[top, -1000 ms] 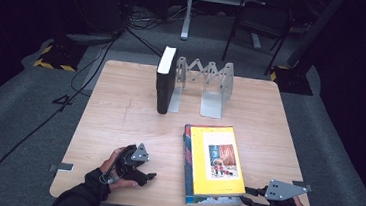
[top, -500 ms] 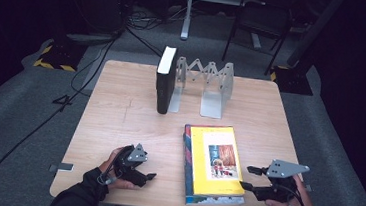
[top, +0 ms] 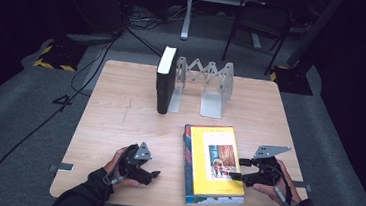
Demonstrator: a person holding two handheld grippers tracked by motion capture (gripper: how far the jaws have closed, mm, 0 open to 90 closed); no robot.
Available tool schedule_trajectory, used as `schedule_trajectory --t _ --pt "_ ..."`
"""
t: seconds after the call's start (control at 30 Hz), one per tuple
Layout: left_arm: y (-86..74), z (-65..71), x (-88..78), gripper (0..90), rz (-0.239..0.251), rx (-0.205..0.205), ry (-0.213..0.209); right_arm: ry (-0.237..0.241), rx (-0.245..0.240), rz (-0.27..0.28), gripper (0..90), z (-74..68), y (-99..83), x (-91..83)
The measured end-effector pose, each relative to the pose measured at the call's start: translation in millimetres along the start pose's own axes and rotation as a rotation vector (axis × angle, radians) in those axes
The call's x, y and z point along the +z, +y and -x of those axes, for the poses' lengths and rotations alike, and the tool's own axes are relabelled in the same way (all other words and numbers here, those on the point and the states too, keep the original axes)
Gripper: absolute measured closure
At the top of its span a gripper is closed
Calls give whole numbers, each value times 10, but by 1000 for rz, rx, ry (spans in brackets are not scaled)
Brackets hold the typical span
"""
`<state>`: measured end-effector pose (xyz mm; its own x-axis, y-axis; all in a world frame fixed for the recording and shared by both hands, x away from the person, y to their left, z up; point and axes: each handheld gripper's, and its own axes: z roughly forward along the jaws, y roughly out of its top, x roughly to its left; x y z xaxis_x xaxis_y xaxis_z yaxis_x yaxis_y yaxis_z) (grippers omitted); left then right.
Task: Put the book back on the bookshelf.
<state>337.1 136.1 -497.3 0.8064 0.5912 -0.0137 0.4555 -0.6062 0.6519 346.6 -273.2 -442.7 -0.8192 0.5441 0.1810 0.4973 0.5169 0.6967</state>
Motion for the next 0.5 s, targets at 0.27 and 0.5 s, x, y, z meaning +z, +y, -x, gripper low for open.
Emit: schedule_trajectory --t 0.27,0.5 --pt "371 -39 109 280 124 -14 6 -58 -63 -9 362 -88 54 -5" --pt "431 -77 276 277 83 33 25 -93 -86 11 414 -137 72 -14"
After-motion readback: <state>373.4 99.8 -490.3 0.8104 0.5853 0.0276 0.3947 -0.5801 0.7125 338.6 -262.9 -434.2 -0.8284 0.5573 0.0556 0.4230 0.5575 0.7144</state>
